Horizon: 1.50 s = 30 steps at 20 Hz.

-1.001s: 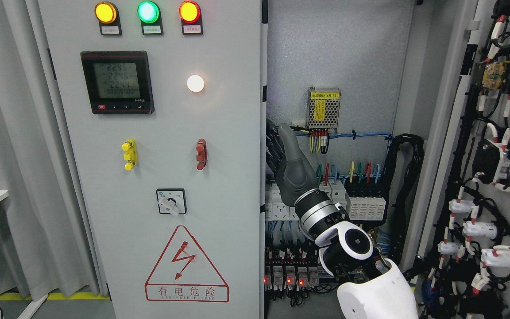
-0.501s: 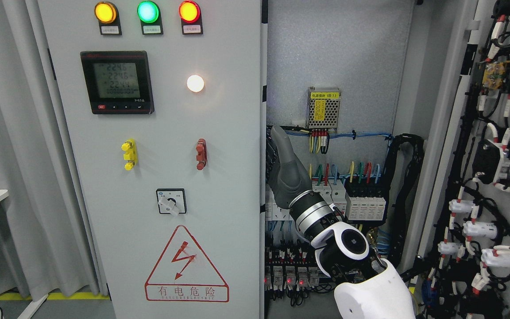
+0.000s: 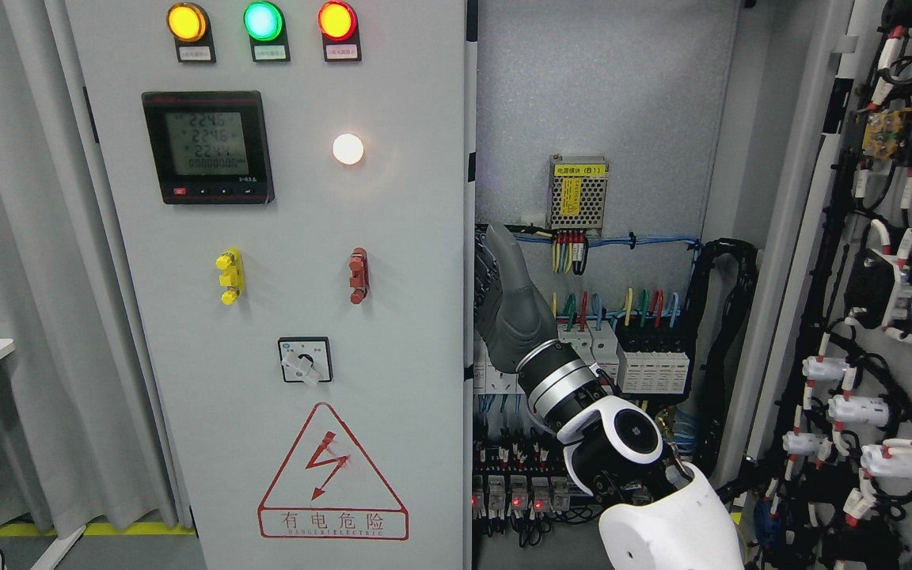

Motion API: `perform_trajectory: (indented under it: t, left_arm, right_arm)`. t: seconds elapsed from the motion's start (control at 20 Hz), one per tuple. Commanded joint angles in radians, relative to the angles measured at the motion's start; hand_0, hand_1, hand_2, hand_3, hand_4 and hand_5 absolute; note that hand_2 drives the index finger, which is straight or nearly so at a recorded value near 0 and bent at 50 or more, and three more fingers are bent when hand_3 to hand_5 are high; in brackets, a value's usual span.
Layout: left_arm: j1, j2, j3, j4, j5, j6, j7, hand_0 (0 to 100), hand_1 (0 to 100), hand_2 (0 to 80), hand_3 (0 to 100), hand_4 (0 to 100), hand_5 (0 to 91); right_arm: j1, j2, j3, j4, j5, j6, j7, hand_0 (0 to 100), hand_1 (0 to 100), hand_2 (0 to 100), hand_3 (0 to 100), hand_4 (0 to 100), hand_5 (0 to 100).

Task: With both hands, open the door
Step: 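Hook the right hand fingers behind the inner edge of the door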

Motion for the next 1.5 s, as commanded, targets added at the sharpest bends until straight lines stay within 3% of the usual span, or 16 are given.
perform_trajectory:
  t: [0.0,1.05,1.2,1.45]
  left_arm:
    - [-0.017,0.015,0.000,0.003,0.000,0.000,0.002,30,0,2.7,3,4,0.0]
    - [-0.017,0.014,0.000,0.003,0.000,0.000,0.002,30,0,2.7,3,4,0.0]
    - [-0.018,0.014,0.000,0.003,0.000,0.000,0.002,30,0,2.7,3,4,0.0]
    - [-0.017,0.014,0.000,0.003,0.000,0.000,0.003,30,0,2.7,3,4,0.0]
  right_arm:
    - [0.001,0.000,-0.010,-0.007,-0.013,0.000,0.041,22,0,0,0,0,0]
    - [0.056,0.000,-0.039,-0.042,-0.011,-0.030,0.049,22,0,0,0,0,0]
    - [0.056,0.000,-0.042,-0.042,-0.011,-0.030,0.084,22,0,0,0,0,0]
    - [0.056,0.000,-0.054,-0.044,-0.011,-0.030,0.092,22,0,0,0,0,0]
